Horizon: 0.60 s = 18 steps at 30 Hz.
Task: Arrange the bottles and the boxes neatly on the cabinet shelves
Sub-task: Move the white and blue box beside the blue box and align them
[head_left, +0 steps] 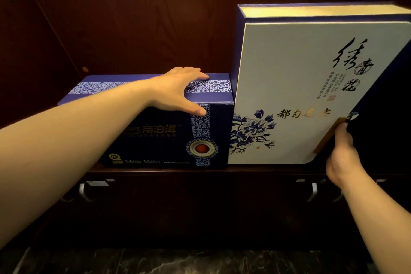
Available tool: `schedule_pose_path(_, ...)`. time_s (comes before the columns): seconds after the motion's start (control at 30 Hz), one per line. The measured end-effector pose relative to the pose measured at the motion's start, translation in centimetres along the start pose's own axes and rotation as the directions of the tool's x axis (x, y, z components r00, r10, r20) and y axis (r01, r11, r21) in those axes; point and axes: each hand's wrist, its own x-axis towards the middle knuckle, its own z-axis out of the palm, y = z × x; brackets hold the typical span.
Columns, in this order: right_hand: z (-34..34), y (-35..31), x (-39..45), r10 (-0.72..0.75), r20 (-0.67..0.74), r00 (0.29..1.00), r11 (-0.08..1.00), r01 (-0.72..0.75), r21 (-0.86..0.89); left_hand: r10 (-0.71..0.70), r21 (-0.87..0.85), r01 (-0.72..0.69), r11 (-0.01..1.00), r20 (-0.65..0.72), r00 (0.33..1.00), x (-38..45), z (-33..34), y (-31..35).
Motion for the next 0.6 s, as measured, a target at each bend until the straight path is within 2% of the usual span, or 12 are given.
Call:
schedule_pose_path(0.1, 0.3, 0.0, -0.6, -0.027, -0.018, 0.999, 1.0, 0.027, -0.015, -0.022, 0.039, 0.024, 0.999, -0.055, 0.998, -1.8, 0.5, -0.4)
schedule_pose_path(0.2, 0.0, -0.1, -1.1, -0.018, -0.008, 1.0, 1.0, 0.018, -0.016, -0.098, 0.047, 0.116, 0.992, -0.283, 0.954, -4.7, 0.8, -2.9)
schedule_pose_path(0.3, -0.4, 0.0, -1.0, 0.011, 0.015, 1.0, 1.0, -0.011, -0.017, -0.209, 0.096, 0.318, 0.943, -0.572, 0.793, -8.7, 1.4, -7.0)
schedule_pose_path(0.37, -0.4, 0.2, -1.1, 0.03, 0.042, 0.999, 0.999, -0.029, -0.023, -0.303, 0.043, 0.444, 0.895, -0.672, 0.675, -11.3, 2.5, -10.0)
schedule_pose_path(0.43, -0.4, 0.5, -1.1, 0.05, 0.063, 0.997, 0.998, -0.047, -0.042, -0.434, -0.136, 0.491, 0.861, -0.701, 0.566, -13.4, 3.9, -12.3)
schedule_pose_path(0.5, -0.5, 0.7, -1.1, 0.063, 0.065, 0.996, 0.996, -0.059, -0.062, -0.602, -0.438, 0.419, 0.795, -0.648, 0.466, -14.4, 5.4, -13.3)
schedule_pose_path(0.57, -0.6, 0.8, -0.9, 0.074, 0.04, 0.996, 0.995, -0.071, -0.067, -0.757, -0.722, 0.278, 0.633, -0.503, 0.418, -14.5, 6.6, -13.3)
schedule_pose_path(0.6, -0.5, 0.8, -0.9, 0.087, 0.026, 0.996, 0.994, -0.086, -0.064, -0.8, -0.798, 0.23, 0.558, -0.442, 0.405, -14.4, 7.1, -13.2)
